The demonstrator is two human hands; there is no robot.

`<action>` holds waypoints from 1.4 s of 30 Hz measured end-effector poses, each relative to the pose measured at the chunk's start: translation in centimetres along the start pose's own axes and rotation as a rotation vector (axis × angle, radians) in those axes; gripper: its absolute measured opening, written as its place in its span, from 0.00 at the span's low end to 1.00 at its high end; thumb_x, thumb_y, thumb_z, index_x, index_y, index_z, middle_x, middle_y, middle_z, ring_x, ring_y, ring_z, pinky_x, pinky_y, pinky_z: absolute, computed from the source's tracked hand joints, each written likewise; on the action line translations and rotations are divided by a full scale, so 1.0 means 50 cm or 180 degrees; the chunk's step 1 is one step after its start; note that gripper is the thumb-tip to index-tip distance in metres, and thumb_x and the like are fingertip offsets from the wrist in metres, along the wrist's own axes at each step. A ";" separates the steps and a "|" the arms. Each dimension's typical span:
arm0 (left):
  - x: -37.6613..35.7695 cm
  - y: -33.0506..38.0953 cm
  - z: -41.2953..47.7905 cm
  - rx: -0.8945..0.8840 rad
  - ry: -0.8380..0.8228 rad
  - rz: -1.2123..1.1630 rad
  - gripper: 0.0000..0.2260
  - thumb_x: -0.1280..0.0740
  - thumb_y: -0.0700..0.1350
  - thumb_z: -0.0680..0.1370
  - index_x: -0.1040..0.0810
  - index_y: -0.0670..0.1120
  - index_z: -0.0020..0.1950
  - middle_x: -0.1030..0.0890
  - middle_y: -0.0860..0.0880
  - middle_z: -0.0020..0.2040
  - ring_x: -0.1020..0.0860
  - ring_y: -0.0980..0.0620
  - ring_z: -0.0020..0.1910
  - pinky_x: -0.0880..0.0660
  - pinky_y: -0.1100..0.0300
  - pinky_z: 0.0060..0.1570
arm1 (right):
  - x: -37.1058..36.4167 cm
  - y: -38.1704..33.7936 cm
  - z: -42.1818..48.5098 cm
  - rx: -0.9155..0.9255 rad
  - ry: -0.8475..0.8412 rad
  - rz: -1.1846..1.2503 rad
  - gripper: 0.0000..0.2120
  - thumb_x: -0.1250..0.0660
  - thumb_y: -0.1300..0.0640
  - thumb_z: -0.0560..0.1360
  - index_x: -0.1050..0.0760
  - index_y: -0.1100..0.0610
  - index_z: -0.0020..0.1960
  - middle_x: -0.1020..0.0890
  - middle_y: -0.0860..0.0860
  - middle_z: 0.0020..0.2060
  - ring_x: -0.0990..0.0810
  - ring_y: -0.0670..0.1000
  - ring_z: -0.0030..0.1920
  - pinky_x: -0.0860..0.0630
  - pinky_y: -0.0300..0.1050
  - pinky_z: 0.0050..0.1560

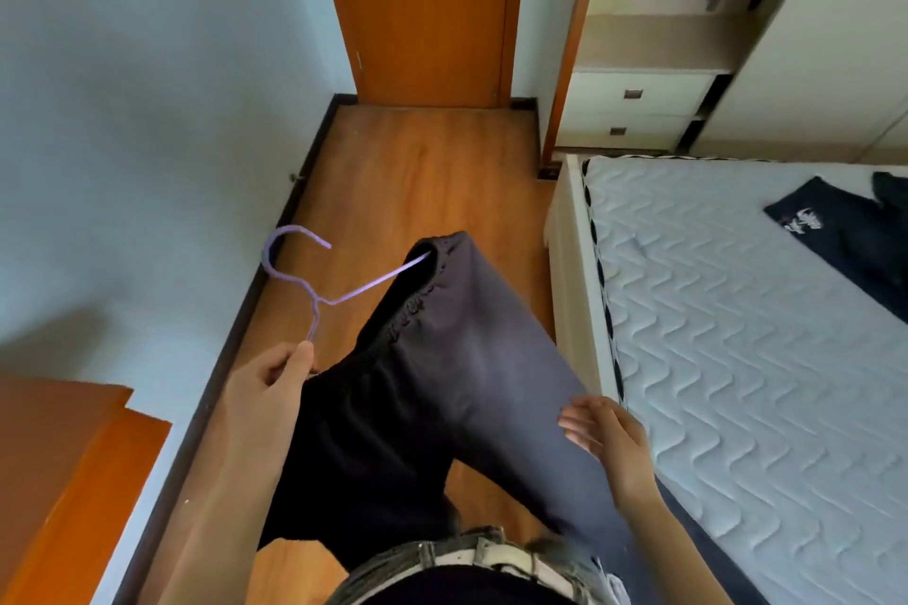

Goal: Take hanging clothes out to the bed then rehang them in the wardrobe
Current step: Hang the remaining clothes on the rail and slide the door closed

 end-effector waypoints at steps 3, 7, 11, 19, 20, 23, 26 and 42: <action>-0.006 0.034 0.107 0.0030 0.0141 -0.0028 0.12 0.35 0.44 0.79 0.21 0.44 0.37 0.20 0.41 0.38 0.25 0.51 0.36 0.30 0.61 0.40 | -0.054 -0.039 0.071 -0.0021 0.0024 -0.0155 0.14 0.44 0.64 0.82 0.21 0.67 0.49 0.17 0.66 0.45 0.16 0.59 0.45 0.21 0.51 0.53; -0.066 0.062 0.244 0.0032 0.0156 0.0003 0.13 0.35 0.44 0.79 0.23 0.33 0.43 0.23 0.32 0.41 0.28 0.49 0.34 0.31 0.60 0.38 | -0.090 -0.076 0.191 -0.0014 0.0058 -0.0382 0.13 0.41 0.62 0.80 0.19 0.64 0.47 0.16 0.64 0.46 0.17 0.61 0.49 0.21 0.55 0.55; -0.181 0.072 0.365 0.0202 0.0063 -0.0047 0.14 0.35 0.45 0.78 0.25 0.37 0.36 0.26 0.33 0.36 0.28 0.47 0.33 0.30 0.54 0.39 | -0.119 -0.105 0.358 -0.0224 -0.0027 -0.0276 0.12 0.42 0.64 0.81 0.21 0.66 0.48 0.16 0.65 0.44 0.14 0.54 0.39 0.18 0.41 0.41; -0.363 0.134 0.570 0.0365 0.0046 0.0678 0.18 0.36 0.49 0.76 0.32 0.38 0.32 0.32 0.35 0.32 0.34 0.49 0.29 0.38 0.55 0.36 | -0.267 -0.339 0.716 -0.0168 -0.0503 -0.0628 0.13 0.44 0.62 0.82 0.22 0.66 0.53 0.16 0.65 0.45 0.15 0.59 0.46 0.18 0.42 0.44; -0.378 0.147 0.595 0.0369 0.0029 0.0725 0.17 0.36 0.47 0.77 0.31 0.38 0.33 0.32 0.35 0.31 0.34 0.48 0.29 0.38 0.55 0.36 | -0.288 -0.373 0.756 -0.0158 -0.0535 -0.0639 0.13 0.44 0.61 0.82 0.21 0.66 0.53 0.15 0.63 0.46 0.15 0.59 0.48 0.18 0.45 0.48; -0.425 0.194 0.677 0.0370 -0.0014 0.0581 0.16 0.35 0.44 0.77 0.31 0.39 0.32 0.33 0.37 0.30 0.34 0.49 0.29 0.37 0.54 0.36 | -0.348 -0.467 0.872 -0.0055 -0.0556 -0.0641 0.14 0.43 0.60 0.82 0.21 0.66 0.54 0.14 0.60 0.46 0.15 0.58 0.48 0.18 0.51 0.53; -0.489 0.246 0.784 0.0199 -0.0050 0.0530 0.16 0.34 0.44 0.77 0.28 0.42 0.30 0.33 0.44 0.26 0.33 0.54 0.27 0.36 0.55 0.35 | -0.393 -0.533 0.981 0.0020 -0.0499 -0.0541 0.14 0.44 0.60 0.83 0.21 0.66 0.54 0.14 0.61 0.46 0.15 0.59 0.49 0.19 0.51 0.54; -1.083 0.675 1.490 -0.1103 -0.1508 0.0734 0.12 0.32 0.40 0.77 0.23 0.45 0.34 0.24 0.43 0.29 0.26 0.51 0.28 0.31 0.54 0.33 | -0.351 -0.736 1.362 -0.0204 0.1251 0.0404 0.13 0.42 0.61 0.81 0.21 0.66 0.52 0.16 0.63 0.46 0.17 0.63 0.47 0.20 0.53 0.52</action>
Point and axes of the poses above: each hand's wrist, its own z-axis towards the middle knuckle, its own x-axis out of the back of the hand, y = z × x, the point moved 10 cm from there along z, towards the middle knuckle
